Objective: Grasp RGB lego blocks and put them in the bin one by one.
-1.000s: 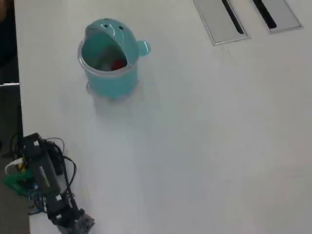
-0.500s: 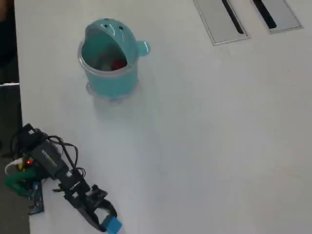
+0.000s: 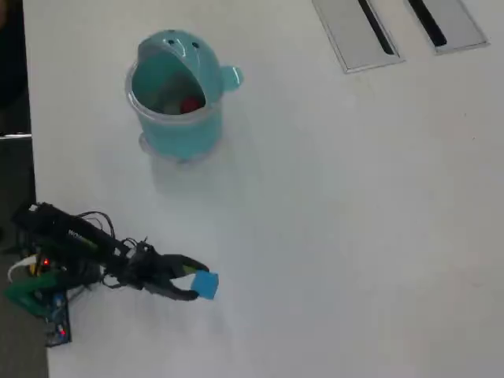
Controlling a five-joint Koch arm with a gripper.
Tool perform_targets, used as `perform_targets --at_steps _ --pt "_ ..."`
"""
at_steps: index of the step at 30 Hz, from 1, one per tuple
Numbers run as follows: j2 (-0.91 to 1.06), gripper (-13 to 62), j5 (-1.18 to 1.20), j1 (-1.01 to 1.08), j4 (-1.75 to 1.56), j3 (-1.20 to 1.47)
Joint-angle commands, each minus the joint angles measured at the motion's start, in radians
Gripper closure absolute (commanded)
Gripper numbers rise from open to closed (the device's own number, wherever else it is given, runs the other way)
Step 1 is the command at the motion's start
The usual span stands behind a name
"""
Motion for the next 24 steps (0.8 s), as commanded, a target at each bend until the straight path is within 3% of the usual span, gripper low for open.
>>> perform_targets --at_steps 1,11,17,19,24 --pt "0.086 53.2 0.023 -0.072 -0.078 -0.014" --pt "0.364 53.2 -0.153 -0.405 0.135 -0.008" --pt "0.443 53.3 -0.282 -0.603 0.141 -0.005" --pt "0.449 53.3 -0.460 -0.825 0.235 -0.038" --pt "0.443 53.3 -0.574 -0.974 0.305 -0.049"
